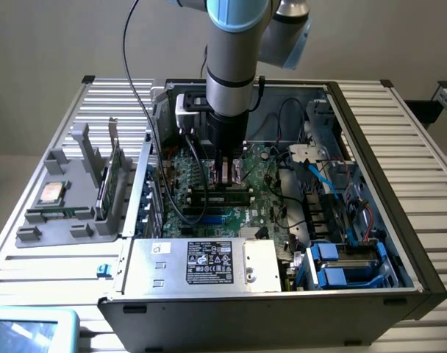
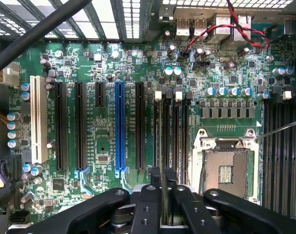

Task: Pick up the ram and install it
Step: 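Insert the ram into the slot, then press down the ram until it locks into place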

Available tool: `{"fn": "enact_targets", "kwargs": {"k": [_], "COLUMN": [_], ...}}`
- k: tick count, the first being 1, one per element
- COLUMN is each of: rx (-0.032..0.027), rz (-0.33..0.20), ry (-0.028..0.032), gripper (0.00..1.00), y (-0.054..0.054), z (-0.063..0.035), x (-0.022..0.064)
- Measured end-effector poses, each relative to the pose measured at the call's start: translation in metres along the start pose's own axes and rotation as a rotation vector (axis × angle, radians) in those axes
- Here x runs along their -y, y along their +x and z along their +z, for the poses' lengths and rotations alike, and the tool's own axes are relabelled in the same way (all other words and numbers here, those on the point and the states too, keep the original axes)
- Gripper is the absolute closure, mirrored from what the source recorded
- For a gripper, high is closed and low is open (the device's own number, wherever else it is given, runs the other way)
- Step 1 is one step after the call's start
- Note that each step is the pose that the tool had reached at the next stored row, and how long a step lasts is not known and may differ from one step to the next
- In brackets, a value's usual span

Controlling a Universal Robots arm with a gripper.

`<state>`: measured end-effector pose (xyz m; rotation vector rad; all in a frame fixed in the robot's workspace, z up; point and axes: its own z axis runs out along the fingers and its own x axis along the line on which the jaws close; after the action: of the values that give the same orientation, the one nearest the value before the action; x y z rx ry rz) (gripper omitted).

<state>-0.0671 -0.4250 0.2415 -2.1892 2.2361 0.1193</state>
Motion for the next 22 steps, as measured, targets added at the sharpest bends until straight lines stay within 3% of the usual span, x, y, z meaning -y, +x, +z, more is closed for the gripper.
{"fn": "enact_targets", "kwargs": {"k": [12, 22], "rx": [-0.0008, -0.0010], "rz": [-0.018, -0.023], "ry": [-0.0010, 0.0029], "gripper": [0.91, 0.91], "y": [0.0021, 0.0020], "z": [-0.0004, -0.0005], "x": [0.0054, 0.0061]}}
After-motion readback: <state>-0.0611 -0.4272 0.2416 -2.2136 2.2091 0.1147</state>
